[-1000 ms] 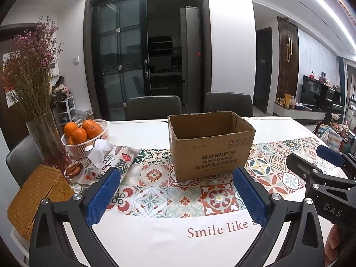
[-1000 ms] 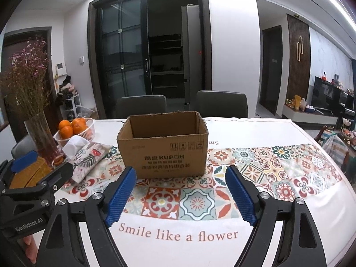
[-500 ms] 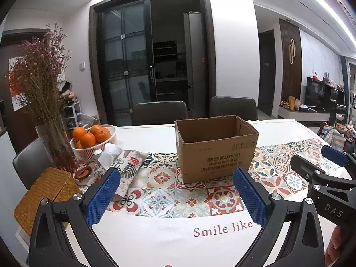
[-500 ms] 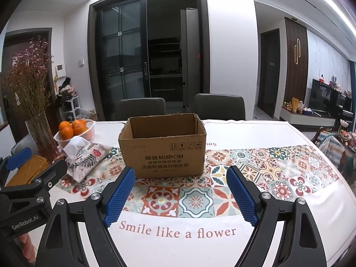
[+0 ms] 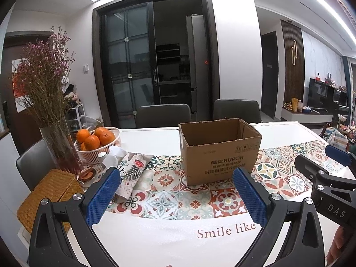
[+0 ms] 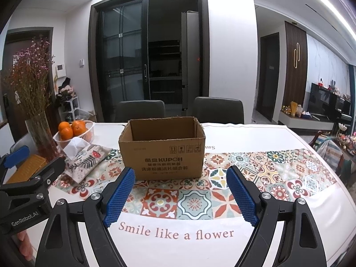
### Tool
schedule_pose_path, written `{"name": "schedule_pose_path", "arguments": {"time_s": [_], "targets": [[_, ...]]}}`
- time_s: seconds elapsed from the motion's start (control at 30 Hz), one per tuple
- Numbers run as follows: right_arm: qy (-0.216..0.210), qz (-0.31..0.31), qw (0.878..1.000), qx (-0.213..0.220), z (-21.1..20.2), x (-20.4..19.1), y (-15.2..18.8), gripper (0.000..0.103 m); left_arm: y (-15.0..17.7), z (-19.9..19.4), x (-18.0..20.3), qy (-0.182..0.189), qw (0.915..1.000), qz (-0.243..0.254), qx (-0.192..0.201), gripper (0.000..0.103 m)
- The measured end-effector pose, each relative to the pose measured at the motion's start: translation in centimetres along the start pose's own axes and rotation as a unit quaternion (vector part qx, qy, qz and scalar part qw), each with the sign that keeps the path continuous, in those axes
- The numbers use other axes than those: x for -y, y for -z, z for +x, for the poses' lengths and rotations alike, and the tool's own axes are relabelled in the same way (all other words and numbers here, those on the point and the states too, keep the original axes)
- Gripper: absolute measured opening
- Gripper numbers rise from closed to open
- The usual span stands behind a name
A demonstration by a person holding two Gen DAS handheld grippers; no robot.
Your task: Organize rigid objects
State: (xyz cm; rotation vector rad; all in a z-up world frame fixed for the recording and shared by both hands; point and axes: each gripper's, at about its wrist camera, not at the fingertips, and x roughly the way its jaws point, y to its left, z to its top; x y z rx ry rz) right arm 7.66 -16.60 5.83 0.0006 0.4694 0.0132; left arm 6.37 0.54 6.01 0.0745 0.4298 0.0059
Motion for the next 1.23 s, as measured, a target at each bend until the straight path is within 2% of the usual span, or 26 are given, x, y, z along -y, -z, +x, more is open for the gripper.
{"name": "schedule_pose_path", "arguments": {"time_s": [0.33,0.73,0.9,1.23], "targets": [[0.003,0.001,1.0,0.003,-0.24,0.02,0.02,0.085,-0.14,-0.62,-0.32,-0.013,0.9998,-0.007,0.011,0.103],[-0.001,0.001,1.0,0.001,-0.44,-0.08,0.0,0.085,-0.03,-0.28,-0.74,0.002,0.9996,-0.027,-0.003,0.103],[-0.001,0.003,1.0,0.001,-0.49,0.05,-0.06,0.085,0.09,-0.08,-0.72,0.021,0.9992,-0.033,-0.01,0.103],[-0.006,0.008,1.0,-0.003,-0.36,0.15,-0.04,0.085,-0.01,-0.87,-0.51,0.009,0.9995,-0.031,0.006,0.103]]}}
